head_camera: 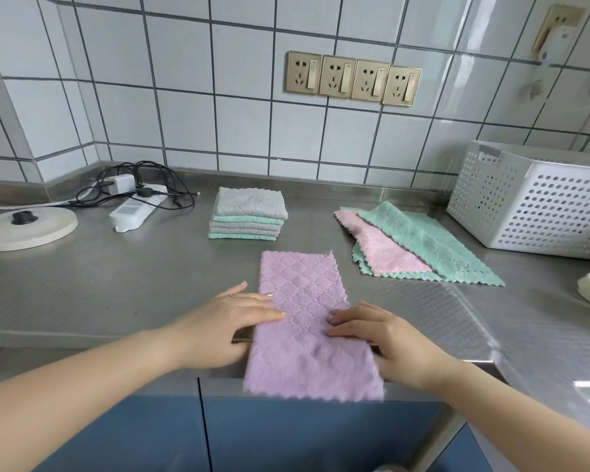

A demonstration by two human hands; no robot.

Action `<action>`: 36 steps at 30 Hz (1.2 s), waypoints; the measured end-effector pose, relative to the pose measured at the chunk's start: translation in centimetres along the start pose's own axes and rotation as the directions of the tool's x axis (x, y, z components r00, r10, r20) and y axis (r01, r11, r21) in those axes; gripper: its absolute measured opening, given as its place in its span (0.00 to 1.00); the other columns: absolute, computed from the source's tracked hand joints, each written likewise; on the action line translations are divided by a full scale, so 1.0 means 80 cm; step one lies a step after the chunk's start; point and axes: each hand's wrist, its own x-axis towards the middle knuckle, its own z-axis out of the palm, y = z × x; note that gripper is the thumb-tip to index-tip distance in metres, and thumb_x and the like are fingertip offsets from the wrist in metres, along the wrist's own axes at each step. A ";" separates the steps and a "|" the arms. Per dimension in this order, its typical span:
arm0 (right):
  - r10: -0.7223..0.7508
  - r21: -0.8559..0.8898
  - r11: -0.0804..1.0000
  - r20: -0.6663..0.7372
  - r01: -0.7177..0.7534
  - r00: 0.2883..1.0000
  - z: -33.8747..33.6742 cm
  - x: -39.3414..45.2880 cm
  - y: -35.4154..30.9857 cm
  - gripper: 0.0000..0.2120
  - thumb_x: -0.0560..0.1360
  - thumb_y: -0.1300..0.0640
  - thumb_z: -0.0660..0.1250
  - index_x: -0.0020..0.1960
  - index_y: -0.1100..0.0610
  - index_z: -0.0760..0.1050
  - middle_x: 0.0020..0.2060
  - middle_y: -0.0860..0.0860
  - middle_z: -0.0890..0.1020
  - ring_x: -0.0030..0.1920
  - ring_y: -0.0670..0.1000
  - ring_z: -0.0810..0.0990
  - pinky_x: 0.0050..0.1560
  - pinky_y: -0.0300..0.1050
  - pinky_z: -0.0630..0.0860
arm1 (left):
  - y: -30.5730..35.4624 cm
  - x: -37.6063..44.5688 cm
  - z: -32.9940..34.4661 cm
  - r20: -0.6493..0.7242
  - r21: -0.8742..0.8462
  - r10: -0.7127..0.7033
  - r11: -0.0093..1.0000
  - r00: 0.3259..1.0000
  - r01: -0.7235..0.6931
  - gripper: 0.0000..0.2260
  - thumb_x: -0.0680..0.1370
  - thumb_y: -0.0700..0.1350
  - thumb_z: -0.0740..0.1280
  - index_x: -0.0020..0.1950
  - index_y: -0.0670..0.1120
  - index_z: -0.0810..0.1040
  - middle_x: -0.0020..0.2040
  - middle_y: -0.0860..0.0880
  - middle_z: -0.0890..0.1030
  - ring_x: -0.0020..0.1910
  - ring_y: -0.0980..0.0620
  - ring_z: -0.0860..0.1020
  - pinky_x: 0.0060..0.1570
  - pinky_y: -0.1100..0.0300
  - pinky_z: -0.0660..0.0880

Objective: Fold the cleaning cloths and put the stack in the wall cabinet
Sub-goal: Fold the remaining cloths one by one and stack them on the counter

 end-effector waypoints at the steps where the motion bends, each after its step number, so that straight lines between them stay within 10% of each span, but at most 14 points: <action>1: 0.096 0.130 0.987 -0.045 -0.089 0.994 -0.002 0.003 -0.005 0.14 0.74 0.57 0.61 0.55 0.46 0.80 0.52 0.41 0.81 0.57 0.40 0.77 0.61 0.39 0.71 | 0.004 0.005 -0.002 -0.062 -0.152 -0.038 0.988 0.997 0.028 0.24 0.71 0.48 0.58 0.67 0.60 0.68 0.61 0.64 0.75 0.66 0.68 0.66 0.73 0.63 0.53; 4: 0.449 0.397 0.841 -0.135 -0.367 0.883 -0.009 0.023 -0.008 0.15 0.77 0.56 0.64 0.31 0.51 0.71 0.26 0.41 0.73 0.29 0.39 0.70 0.35 0.37 0.67 | 0.019 0.024 -0.008 -0.160 -0.516 -0.271 0.843 0.949 0.154 0.11 0.76 0.49 0.66 0.50 0.66 0.77 0.46 0.68 0.80 0.50 0.68 0.77 0.55 0.70 0.70; 6: 0.577 0.495 0.738 -0.111 -0.458 0.809 -0.013 0.044 -0.003 0.18 0.76 0.51 0.65 0.31 0.54 0.66 0.25 0.45 0.67 0.29 0.44 0.65 0.34 0.42 0.62 | 0.020 0.042 -0.009 -0.199 -0.663 -0.418 0.724 0.886 0.192 0.04 0.74 0.54 0.68 0.42 0.55 0.79 0.36 0.58 0.79 0.38 0.59 0.75 0.45 0.60 0.72; 11: 0.728 0.556 0.579 -0.022 -0.596 0.685 -0.017 0.100 0.013 0.17 0.76 0.48 0.64 0.35 0.56 0.64 0.31 0.53 0.68 0.33 0.51 0.66 0.38 0.44 0.63 | 0.010 0.083 -0.006 -0.154 -0.809 -0.657 0.513 0.738 0.288 0.29 0.77 0.49 0.64 0.75 0.50 0.55 0.41 0.56 0.78 0.48 0.52 0.75 0.55 0.57 0.69; 14: 0.764 0.375 0.592 0.021 -0.713 0.645 -0.012 0.123 0.021 0.20 0.77 0.49 0.62 0.31 0.56 0.61 0.28 0.50 0.67 0.32 0.51 0.67 0.31 0.43 0.61 | 0.004 0.095 -0.003 -0.105 -0.759 -0.680 0.526 0.725 0.384 0.32 0.78 0.43 0.64 0.77 0.53 0.49 0.51 0.53 0.79 0.55 0.53 0.74 0.54 0.60 0.67; 17: 0.767 0.162 0.632 0.013 -0.758 0.642 -0.009 0.136 0.024 0.20 0.78 0.49 0.60 0.30 0.54 0.62 0.31 0.51 0.71 0.38 0.54 0.71 0.32 0.44 0.63 | -0.002 0.101 -0.002 -0.060 -0.659 -0.663 0.588 0.746 0.469 0.23 0.78 0.41 0.64 0.72 0.48 0.65 0.70 0.49 0.69 0.68 0.54 0.68 0.63 0.65 0.61; 26: 0.797 0.038 0.603 0.032 -0.797 0.604 -0.002 0.150 0.035 0.15 0.77 0.50 0.60 0.33 0.53 0.66 0.38 0.52 0.75 0.43 0.56 0.74 0.42 0.41 0.66 | -0.007 0.112 -0.011 0.102 -0.585 -0.689 0.542 0.718 0.603 0.21 0.77 0.44 0.66 0.69 0.48 0.69 0.62 0.49 0.70 0.59 0.48 0.74 0.54 0.58 0.73; 29: 0.805 0.078 0.589 0.020 -0.804 0.592 -0.002 0.150 0.037 0.14 0.76 0.51 0.61 0.51 0.60 0.76 0.47 0.56 0.81 0.52 0.58 0.79 0.46 0.43 0.70 | -0.012 0.112 -0.021 0.108 -0.425 -0.669 0.638 0.736 0.642 0.27 0.77 0.49 0.66 0.74 0.47 0.62 0.73 0.47 0.64 0.68 0.48 0.68 0.60 0.62 0.66; 33: 0.820 0.144 0.572 -0.101 -0.807 0.563 -0.004 0.145 0.041 0.27 0.77 0.47 0.60 0.72 0.57 0.60 0.65 0.56 0.73 0.62 0.58 0.74 0.57 0.49 0.73 | -0.016 0.104 -0.026 0.008 -0.074 -0.670 0.740 0.742 0.669 0.34 0.76 0.58 0.64 0.76 0.47 0.53 0.77 0.45 0.50 0.75 0.43 0.53 0.72 0.56 0.53; 36: 0.691 0.022 0.709 -0.221 -0.704 0.689 -0.005 0.152 0.034 0.25 0.78 0.51 0.59 0.73 0.54 0.60 0.70 0.55 0.65 0.69 0.57 0.66 0.64 0.51 0.68 | -0.009 0.111 -0.024 -0.028 -0.013 -0.563 0.826 0.826 0.563 0.27 0.80 0.53 0.57 0.76 0.44 0.56 0.77 0.46 0.53 0.76 0.47 0.50 0.74 0.55 0.49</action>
